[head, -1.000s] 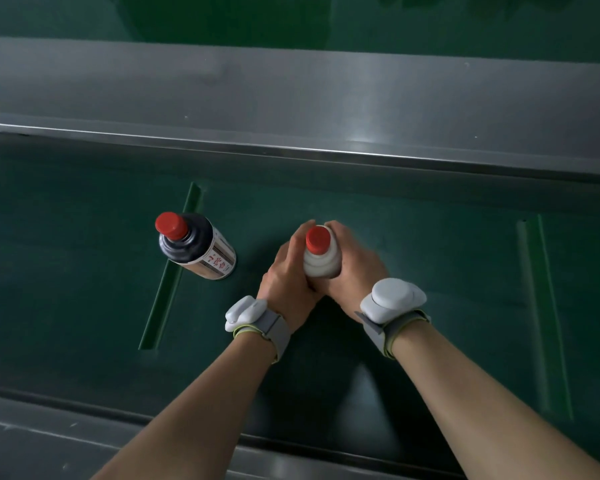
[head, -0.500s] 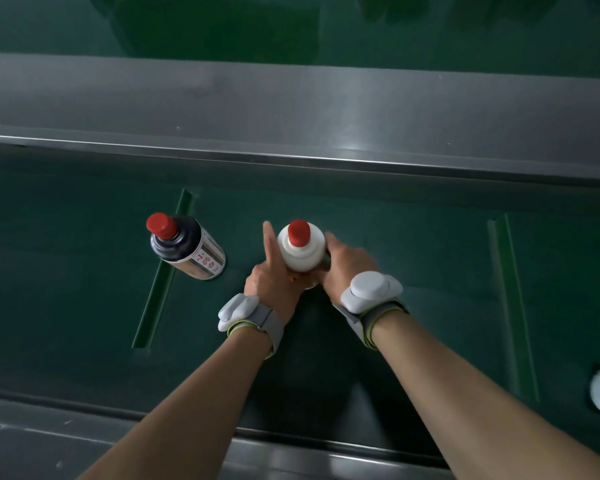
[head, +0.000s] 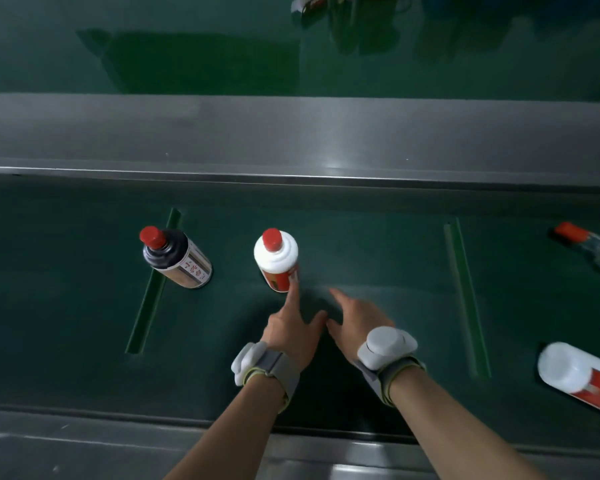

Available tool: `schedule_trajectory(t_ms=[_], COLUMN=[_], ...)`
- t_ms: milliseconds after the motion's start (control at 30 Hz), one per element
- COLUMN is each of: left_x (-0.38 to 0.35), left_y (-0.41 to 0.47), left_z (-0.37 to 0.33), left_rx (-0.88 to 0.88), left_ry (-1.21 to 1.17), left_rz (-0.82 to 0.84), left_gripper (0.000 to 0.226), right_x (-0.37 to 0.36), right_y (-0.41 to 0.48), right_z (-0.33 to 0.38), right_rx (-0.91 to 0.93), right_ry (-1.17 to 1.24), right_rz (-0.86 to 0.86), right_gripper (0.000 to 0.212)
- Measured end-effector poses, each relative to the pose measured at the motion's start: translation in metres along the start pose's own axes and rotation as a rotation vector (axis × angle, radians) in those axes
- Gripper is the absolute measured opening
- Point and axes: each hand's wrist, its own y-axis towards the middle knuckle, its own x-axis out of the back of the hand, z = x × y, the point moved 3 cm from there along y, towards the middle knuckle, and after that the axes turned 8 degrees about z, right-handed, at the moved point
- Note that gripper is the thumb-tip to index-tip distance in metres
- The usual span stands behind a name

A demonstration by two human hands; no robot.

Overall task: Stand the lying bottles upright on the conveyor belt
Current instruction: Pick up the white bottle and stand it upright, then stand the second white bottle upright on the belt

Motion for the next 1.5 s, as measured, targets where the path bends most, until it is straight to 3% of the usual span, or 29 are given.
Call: schedule_trajectory(t_ms=[500, 733, 900, 1167, 1500], left_x=[-0.099, -0.135, -0.17, -0.294, -0.367], left_y=[-0.061, -0.081, -0.092, -0.097, -0.092], left_z=[-0.041, -0.076, -0.098, -0.16, -0.216], left_rx=[-0.14, -0.225, -0.252, -0.161, -0.091], left_ry=[0.095, 0.159, 0.163, 0.171, 0.198], left_rz=[0.285, 0.333, 0.349, 0.259, 0.207], left_gripper=[0.078, 0.078, 0.079, 0.073, 0.078], right_x=[-0.001, 0.009, 0.017, 0.046, 0.085], right_y=[-0.112, -0.156, -0.172, -0.182, -0.193], right_z=[-0.098, -0.138, -0.179, -0.314, -0.404], right_rx=[-0.265, -0.362, -0.305, -0.204, -0.099], right_ry=[0.124, 0.132, 0.192, 0.155, 0.066], right_rz=[-0.063, -0.082, -0.1, -0.073, -0.063], right_gripper=[0.063, 0.066, 0.067, 0.066, 0.066])
